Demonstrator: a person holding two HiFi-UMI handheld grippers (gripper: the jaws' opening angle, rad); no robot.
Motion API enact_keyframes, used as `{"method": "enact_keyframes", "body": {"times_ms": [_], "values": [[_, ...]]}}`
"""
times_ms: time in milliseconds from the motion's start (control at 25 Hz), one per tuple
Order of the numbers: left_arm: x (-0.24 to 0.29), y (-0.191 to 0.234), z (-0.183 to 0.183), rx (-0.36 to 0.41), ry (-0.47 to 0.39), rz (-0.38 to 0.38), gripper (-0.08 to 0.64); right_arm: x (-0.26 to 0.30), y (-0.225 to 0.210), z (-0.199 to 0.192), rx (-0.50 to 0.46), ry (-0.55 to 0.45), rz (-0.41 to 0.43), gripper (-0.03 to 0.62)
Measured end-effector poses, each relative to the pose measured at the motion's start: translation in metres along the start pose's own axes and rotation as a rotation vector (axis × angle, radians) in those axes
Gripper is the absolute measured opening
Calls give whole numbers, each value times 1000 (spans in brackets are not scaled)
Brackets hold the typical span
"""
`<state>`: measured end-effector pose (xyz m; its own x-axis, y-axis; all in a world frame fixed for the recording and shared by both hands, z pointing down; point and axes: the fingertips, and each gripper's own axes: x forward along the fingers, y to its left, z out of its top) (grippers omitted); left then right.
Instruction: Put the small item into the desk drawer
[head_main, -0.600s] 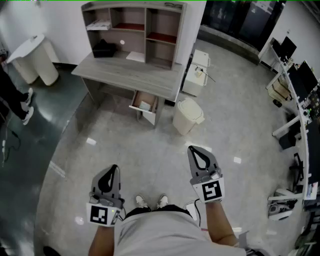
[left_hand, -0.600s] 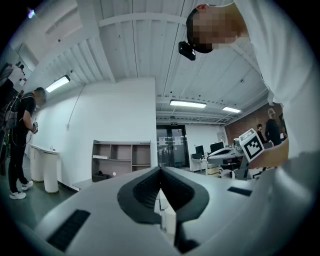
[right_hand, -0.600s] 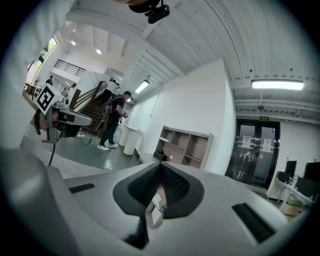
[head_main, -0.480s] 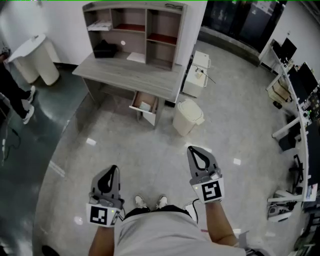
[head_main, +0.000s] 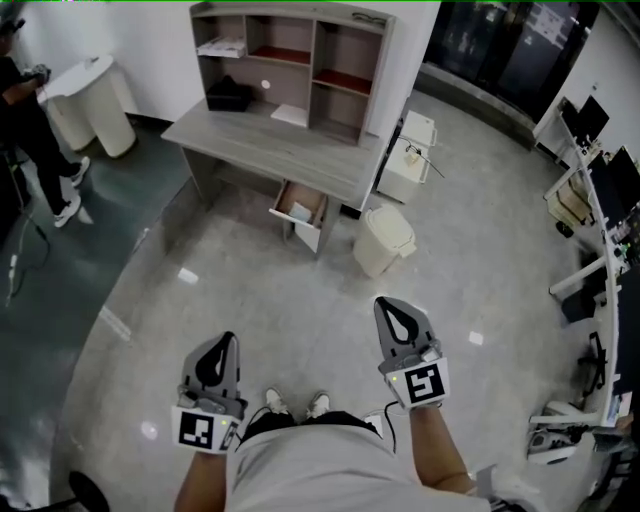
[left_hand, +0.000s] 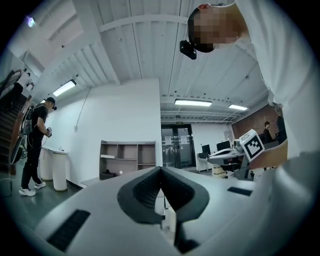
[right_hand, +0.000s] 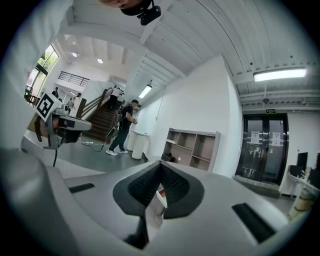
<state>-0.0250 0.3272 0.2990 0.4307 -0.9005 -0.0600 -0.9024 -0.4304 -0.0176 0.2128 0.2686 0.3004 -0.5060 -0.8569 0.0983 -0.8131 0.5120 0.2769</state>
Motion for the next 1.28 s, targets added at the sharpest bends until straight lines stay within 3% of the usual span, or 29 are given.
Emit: {"method": "enact_keyframes", "body": {"times_ms": [440, 760, 1080, 1280], "values": [[-10, -16, -35, -45, 87, 53, 17, 0, 6, -47, 66, 50, 73, 21], [65, 8, -47, -59, 55, 5, 17, 48, -18, -66, 65, 110, 74, 21], [154, 98, -52, -107, 39, -6, 17, 160, -42, -42, 23, 135, 83, 21], [218, 150, -47, -128, 19, -78, 17, 236, -50, -13, 6, 124, 65, 21]]}}
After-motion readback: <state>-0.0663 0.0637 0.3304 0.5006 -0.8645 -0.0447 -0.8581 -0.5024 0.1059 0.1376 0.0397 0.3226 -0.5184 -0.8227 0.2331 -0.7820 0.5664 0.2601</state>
